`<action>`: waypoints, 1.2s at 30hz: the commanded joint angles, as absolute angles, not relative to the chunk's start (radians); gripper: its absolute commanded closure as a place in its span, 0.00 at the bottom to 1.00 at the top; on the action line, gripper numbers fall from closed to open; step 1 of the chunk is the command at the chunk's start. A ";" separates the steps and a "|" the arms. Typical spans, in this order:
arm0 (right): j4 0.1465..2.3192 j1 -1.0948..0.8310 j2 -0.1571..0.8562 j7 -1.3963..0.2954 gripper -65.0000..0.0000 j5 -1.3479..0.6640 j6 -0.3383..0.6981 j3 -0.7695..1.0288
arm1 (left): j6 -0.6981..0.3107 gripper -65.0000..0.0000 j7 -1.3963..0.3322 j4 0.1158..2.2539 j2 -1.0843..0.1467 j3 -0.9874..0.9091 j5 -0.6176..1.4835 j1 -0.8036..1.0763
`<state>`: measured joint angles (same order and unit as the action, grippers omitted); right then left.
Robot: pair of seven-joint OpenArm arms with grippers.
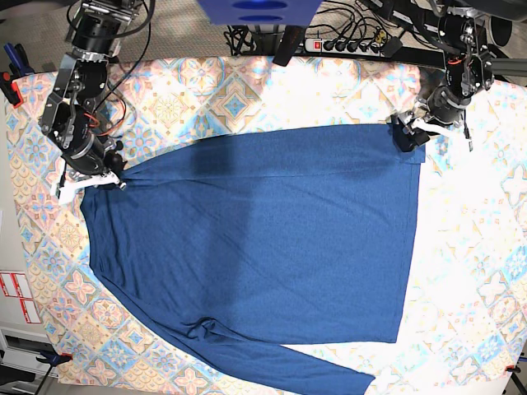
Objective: Fold the T-shirt properly
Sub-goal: 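Drag the held shoulder corners across the table, straightening the shirt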
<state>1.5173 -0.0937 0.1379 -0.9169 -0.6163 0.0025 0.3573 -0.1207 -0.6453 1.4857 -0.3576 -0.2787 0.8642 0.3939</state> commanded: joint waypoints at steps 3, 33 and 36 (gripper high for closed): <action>1.538 -0.081 0.150 -0.903 0.99 -0.630 0.012 0.360 | -0.125 0.21 -0.633 1.483 -0.372 -0.285 0.869 0.387; 1.538 -0.082 0.153 -0.903 0.99 -0.707 0.012 0.369 | -0.125 1.00 -0.633 1.458 -0.357 -0.165 0.872 0.369; 1.540 -0.107 0.156 -0.903 0.99 -0.707 0.012 0.369 | -0.127 1.00 -0.636 1.543 -0.358 -0.165 0.871 0.426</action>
<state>1.5188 -0.1059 0.1410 -0.9154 -0.6937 0.0036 0.3645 -0.1146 -0.6399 1.4902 -0.3492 -0.1600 0.8635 0.4229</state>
